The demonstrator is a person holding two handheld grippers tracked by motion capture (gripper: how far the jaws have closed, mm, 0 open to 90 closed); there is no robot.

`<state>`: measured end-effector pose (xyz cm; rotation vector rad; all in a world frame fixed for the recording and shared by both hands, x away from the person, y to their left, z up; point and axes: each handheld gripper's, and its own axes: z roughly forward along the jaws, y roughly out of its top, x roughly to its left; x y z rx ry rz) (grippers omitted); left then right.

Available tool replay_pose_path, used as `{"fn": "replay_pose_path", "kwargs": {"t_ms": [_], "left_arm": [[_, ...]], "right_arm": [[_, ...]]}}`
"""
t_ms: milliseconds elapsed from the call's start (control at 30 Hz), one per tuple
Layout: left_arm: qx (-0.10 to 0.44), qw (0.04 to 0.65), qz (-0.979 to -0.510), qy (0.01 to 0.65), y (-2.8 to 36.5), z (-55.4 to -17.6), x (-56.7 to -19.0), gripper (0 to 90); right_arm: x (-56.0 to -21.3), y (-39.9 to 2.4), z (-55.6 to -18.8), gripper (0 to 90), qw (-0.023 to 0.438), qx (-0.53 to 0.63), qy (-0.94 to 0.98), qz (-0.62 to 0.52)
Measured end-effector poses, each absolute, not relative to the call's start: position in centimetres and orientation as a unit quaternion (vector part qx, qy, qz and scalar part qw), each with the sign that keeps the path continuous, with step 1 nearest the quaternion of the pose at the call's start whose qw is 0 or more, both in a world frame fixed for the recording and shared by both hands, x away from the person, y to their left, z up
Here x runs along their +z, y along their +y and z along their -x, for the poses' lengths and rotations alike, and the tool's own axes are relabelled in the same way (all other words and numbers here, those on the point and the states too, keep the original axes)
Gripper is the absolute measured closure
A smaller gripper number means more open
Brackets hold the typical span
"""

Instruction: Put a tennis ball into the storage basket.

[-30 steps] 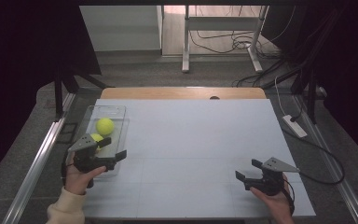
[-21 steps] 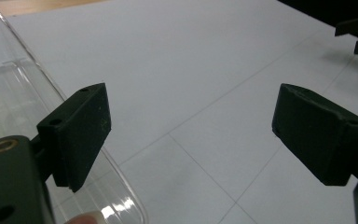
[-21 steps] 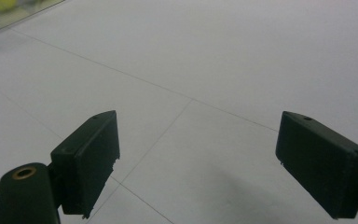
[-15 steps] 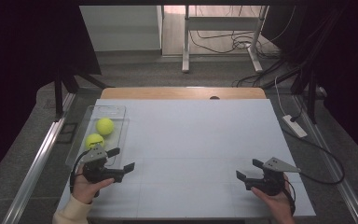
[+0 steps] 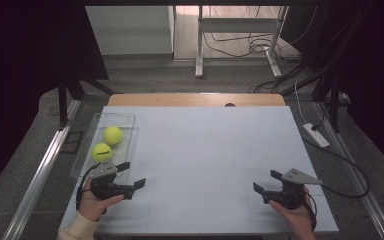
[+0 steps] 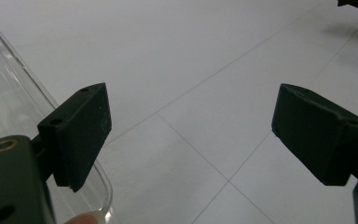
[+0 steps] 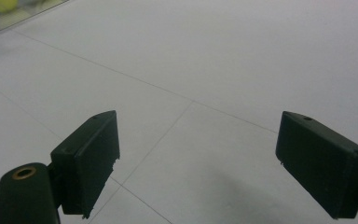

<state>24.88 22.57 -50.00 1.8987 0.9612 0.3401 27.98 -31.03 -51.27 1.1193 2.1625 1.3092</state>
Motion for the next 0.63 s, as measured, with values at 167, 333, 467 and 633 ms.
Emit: {"fn": "replay_pose_path", "kwargs": {"t_ms": [167, 333, 467, 633], "left_arm": [[0.143, 0.473, -0.777, 0.390, 22.53, -24.83, -49.92, 13.1], [0.146, 0.474, -0.778, 0.386, 22.50, -24.76, -49.74, 13.1], [0.147, 0.473, -0.778, 0.387, 22.49, -24.76, -49.77, 13.1], [0.147, 0.473, -0.778, 0.386, 22.48, -24.77, -49.72, 13.0]], "right_arm": [[-51.31, -31.01, -28.01, 13.5, 0.187, 0.466, 0.768, -0.398], [-51.29, -31.02, -27.99, 13.5, 0.188, 0.465, 0.768, -0.398], [-51.29, -30.99, -27.99, 13.5, 0.188, 0.465, 0.769, -0.397], [-51.29, -31.01, -28.00, 13.5, 0.188, 0.465, 0.768, -0.398]]}}
